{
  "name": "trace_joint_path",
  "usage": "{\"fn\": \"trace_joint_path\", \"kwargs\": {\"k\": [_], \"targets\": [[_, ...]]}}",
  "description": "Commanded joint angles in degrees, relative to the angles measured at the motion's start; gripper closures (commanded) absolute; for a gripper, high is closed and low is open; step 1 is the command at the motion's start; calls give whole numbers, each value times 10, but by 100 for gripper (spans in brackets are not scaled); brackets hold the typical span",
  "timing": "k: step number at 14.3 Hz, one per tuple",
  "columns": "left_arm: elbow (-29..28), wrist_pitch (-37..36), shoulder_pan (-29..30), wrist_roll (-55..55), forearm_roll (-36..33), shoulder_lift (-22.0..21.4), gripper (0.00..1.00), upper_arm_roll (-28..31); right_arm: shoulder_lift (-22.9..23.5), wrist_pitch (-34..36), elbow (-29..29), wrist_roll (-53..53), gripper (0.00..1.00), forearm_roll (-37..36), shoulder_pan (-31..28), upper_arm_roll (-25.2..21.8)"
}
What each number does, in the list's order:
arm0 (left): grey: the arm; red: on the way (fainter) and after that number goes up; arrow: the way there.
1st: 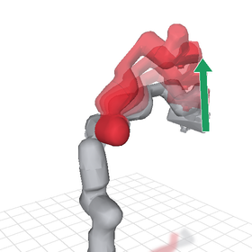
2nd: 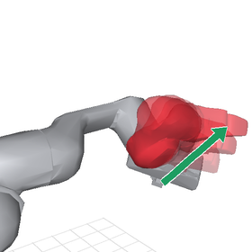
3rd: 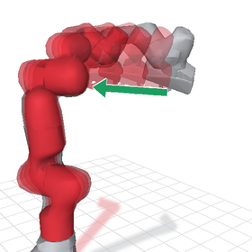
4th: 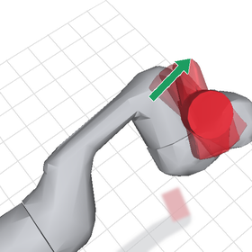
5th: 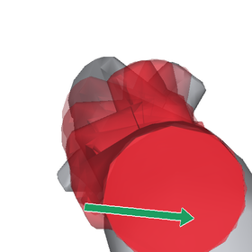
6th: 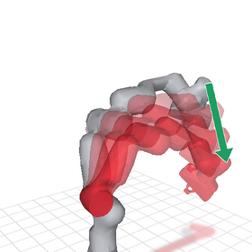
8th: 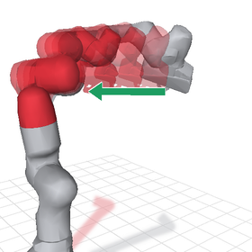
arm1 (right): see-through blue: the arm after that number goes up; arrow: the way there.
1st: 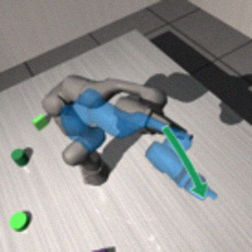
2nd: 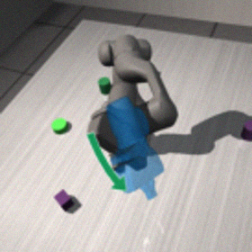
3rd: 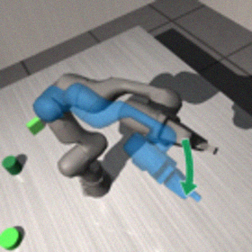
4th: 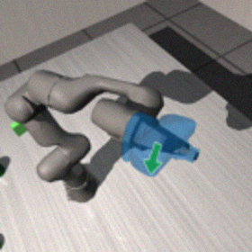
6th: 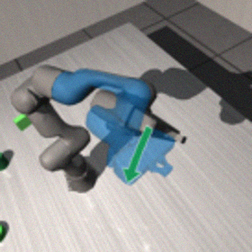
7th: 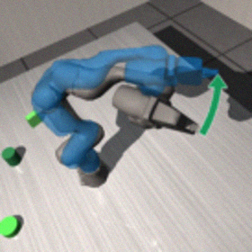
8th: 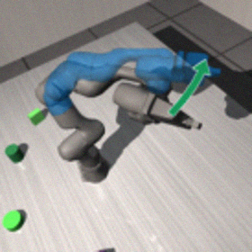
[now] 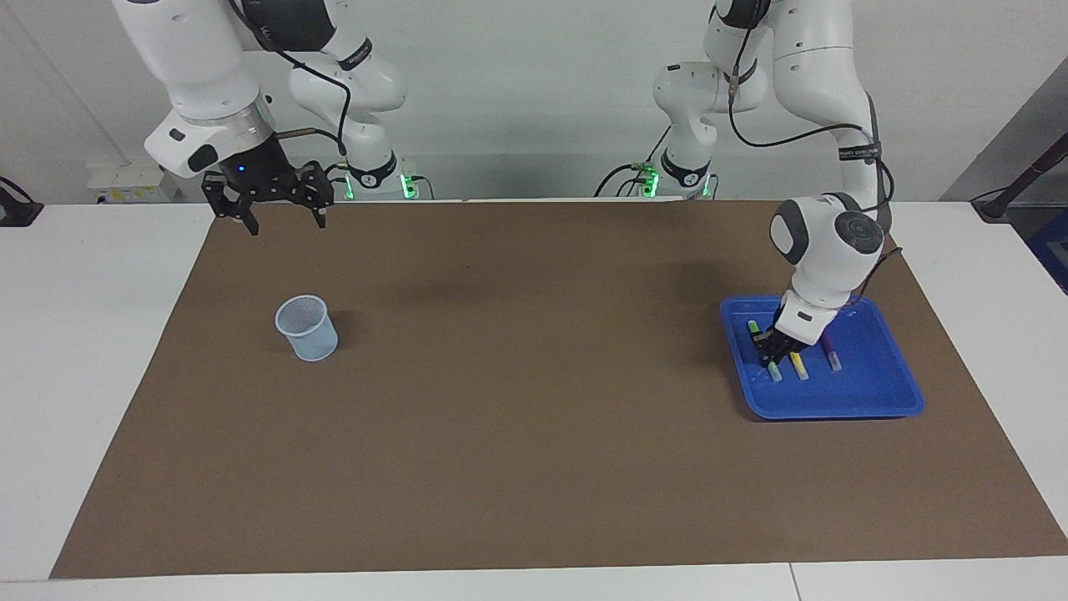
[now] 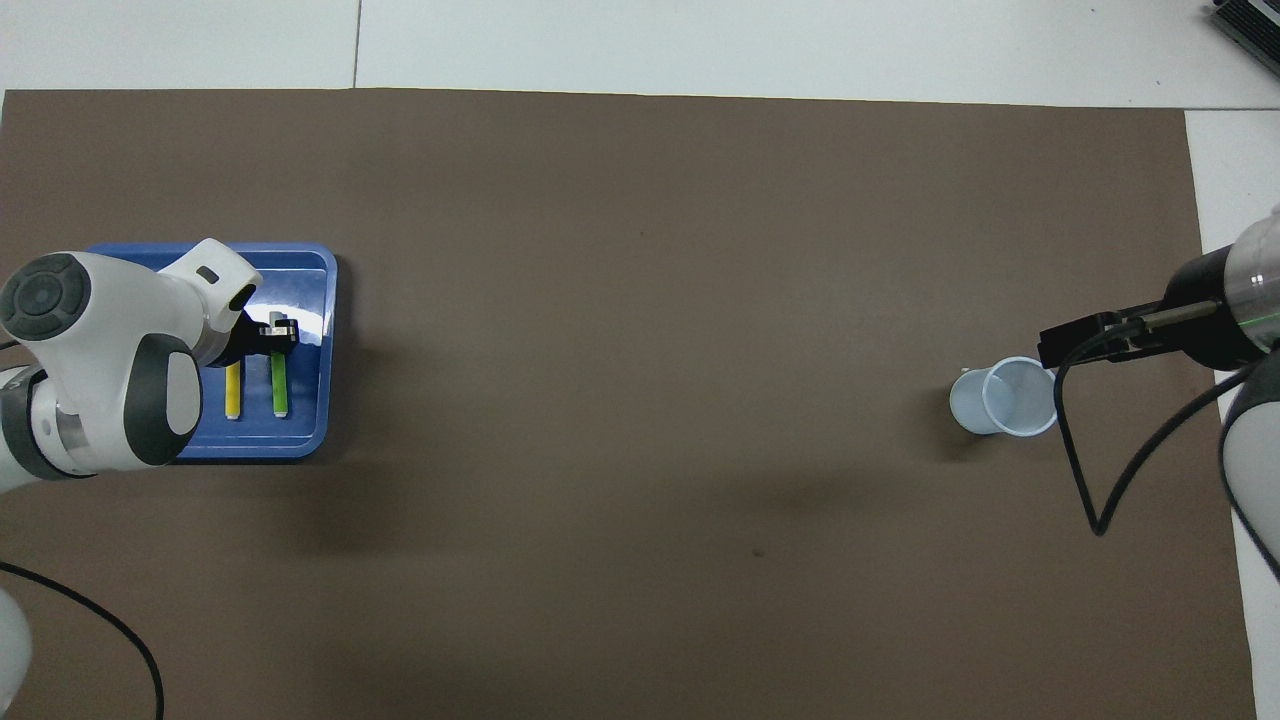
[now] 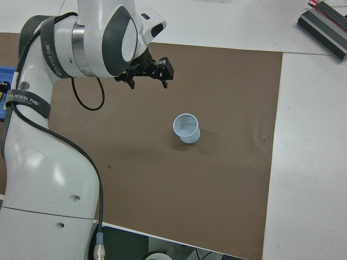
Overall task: Transfer and insert pens with both arms
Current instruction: 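Reach the left gripper down into the tray and grasp the green pen, then lift the green pen with the left gripper while the right gripper approaches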
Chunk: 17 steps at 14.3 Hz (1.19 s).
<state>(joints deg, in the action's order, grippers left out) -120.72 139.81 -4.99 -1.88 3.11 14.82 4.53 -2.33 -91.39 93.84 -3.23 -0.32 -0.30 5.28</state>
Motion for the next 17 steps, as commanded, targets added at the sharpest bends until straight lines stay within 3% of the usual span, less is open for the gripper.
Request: {"fn": "trace_joint_path", "kwargs": {"k": [1,6,9,11,13,15,17], "targets": [[6,-33,-7,-9,4,4,100,5,-20,-31,35,-10,0,10,11,4],[72,-140,-4,-23,6,-3,100,6,-22,-35,38,-7,0,43,14,4],[111,-210,-7,-43,6,-11,100,6,-17,-93,48,-7,0,55,21,5],[116,-231,-7,-79,6,-28,100,2,-14,-113,63,10,0,118,23,4],[133,-264,-8,-131,10,-41,100,0,-14,-127,75,66,0,167,25,7],[148,-282,-8,-214,68,-55,100,-1,-14,-141,78,164,0,220,44,12],[148,-283,-9,-295,99,-72,100,-2,-14,-197,95,266,0,260,71,12]]}}
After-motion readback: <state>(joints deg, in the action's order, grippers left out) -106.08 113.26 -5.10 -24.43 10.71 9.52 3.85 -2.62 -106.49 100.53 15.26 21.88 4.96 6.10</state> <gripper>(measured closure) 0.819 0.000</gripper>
